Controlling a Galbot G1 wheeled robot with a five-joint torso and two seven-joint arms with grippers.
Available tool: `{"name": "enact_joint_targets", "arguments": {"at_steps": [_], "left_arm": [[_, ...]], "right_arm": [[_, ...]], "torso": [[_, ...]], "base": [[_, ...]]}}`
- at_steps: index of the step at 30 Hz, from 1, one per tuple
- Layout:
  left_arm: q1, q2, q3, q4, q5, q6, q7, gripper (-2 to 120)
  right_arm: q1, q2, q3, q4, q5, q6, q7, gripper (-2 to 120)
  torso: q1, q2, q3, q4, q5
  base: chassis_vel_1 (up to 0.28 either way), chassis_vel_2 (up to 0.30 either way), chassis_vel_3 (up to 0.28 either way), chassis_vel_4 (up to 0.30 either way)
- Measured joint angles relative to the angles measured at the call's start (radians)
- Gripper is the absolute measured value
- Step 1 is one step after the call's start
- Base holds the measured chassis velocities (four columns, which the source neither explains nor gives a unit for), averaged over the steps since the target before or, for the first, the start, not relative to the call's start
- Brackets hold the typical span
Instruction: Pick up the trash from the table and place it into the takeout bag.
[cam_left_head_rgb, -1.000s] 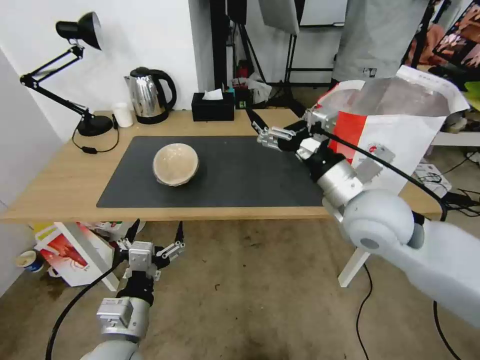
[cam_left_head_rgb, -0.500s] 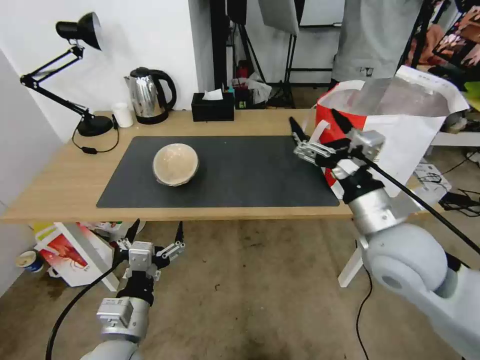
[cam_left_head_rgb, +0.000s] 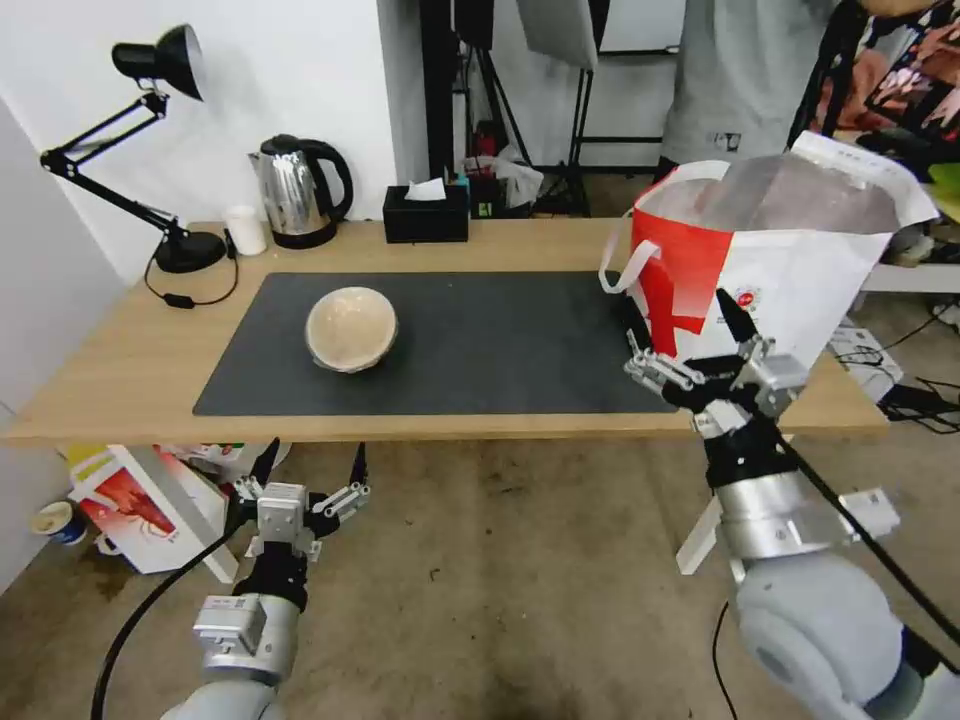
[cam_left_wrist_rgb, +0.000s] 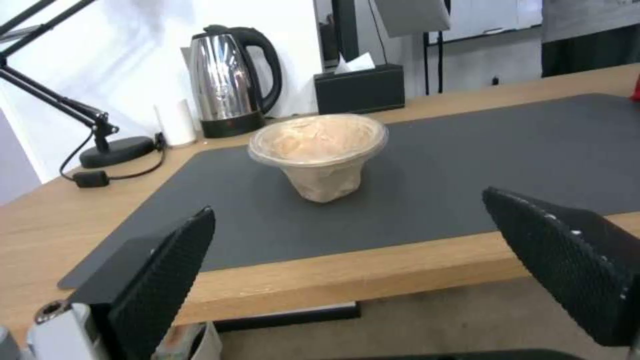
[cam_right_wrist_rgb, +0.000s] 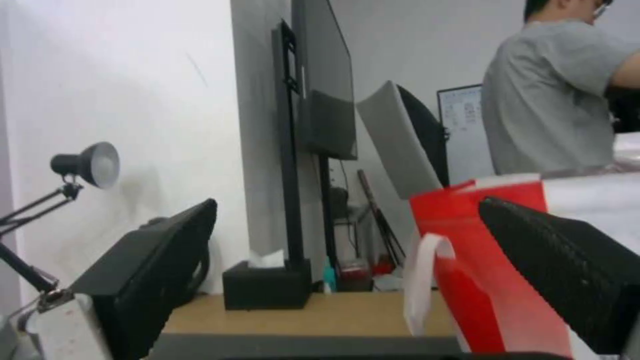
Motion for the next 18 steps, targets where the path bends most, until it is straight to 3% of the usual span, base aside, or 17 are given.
{"name": "enact_joint_targets", "arguments": {"at_steps": [12, 18], "left_arm": [[0.0, 0.0, 0.0, 0.0, 0.0, 0.0, 0.0, 100], [0.0, 0.0, 0.0, 0.0, 0.0, 0.0, 0.0, 100]], "right_arm": [[-0.149, 0.02, -0.061, 0.003, -0.133, 0.071, 0.071, 100], [-0.203, 0.082, -0.113, -0.031, -0.243, 0.151, 0.099, 100]], "torso": [[0.0, 0.0, 0.0, 0.0, 0.0], [0.0, 0.0, 0.0, 0.0, 0.0001]], "base": [[0.0, 0.0, 0.0, 0.0], [0.0, 0.0, 0.0, 0.0]]}}
